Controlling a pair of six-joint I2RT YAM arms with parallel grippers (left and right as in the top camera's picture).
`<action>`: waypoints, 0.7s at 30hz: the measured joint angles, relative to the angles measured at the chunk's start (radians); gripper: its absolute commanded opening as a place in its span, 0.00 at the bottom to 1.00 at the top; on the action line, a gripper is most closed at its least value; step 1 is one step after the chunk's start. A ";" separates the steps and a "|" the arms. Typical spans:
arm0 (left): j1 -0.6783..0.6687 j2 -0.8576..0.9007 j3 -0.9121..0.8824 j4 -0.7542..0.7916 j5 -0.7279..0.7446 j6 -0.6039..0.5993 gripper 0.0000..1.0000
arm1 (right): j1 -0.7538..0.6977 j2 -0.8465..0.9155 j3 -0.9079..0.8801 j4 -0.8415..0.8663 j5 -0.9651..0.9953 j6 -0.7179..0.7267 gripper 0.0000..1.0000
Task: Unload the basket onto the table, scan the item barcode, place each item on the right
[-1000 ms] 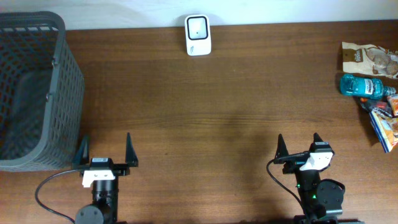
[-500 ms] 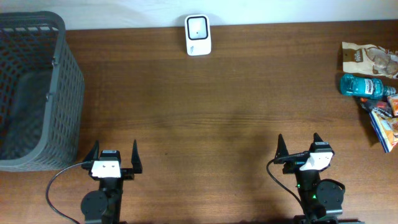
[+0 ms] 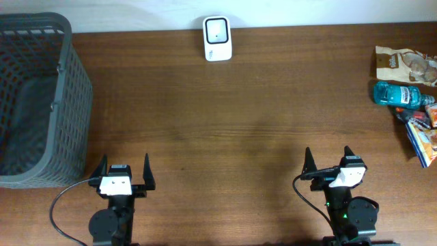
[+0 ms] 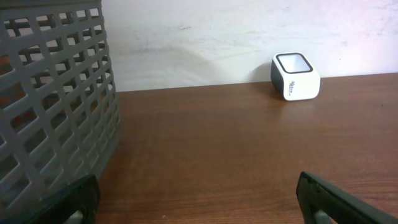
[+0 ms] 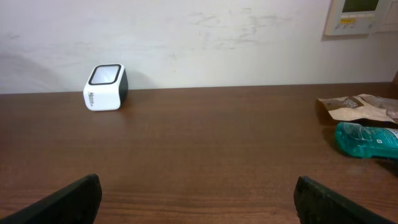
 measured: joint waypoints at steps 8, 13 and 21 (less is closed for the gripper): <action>0.000 0.000 0.000 0.000 0.000 0.000 0.99 | 0.000 0.000 0.000 0.000 0.000 -0.001 0.98; 0.009 0.000 0.000 0.000 0.000 0.000 0.99 | 0.000 0.000 0.000 0.000 0.000 -0.002 0.98; 0.017 0.000 0.000 0.000 -0.004 0.000 0.99 | 0.000 0.000 0.000 0.000 0.000 -0.001 0.98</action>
